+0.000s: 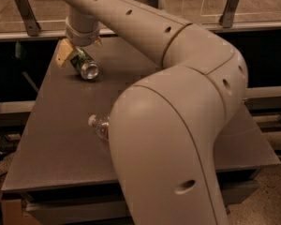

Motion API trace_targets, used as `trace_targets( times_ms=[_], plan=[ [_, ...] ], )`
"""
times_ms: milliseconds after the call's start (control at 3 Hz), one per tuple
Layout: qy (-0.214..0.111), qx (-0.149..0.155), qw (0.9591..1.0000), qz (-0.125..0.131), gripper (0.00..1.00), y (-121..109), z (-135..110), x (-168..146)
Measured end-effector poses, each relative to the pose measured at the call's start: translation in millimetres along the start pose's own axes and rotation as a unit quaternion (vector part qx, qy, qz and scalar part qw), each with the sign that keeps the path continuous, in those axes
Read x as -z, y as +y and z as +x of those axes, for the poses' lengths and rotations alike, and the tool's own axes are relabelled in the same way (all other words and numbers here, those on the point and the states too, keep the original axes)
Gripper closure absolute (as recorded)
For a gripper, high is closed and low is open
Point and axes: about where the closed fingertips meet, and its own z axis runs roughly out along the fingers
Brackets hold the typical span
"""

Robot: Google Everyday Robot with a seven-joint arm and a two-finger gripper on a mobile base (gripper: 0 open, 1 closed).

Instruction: Place green can upright

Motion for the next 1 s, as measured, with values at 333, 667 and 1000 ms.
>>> trace_targets(
  times_ms=[333,667,1000],
  plan=[
    [0.025,0.000,0.9996,0.015,0.39,4.8,2.4,-7.8],
    [0.032,-0.008,0.9992,0.021,0.63,6.7,5.1,-9.1],
    [0.001,-0.019,0.9991,0.039,0.87,-7.3,2.1,15.5]
  ],
)
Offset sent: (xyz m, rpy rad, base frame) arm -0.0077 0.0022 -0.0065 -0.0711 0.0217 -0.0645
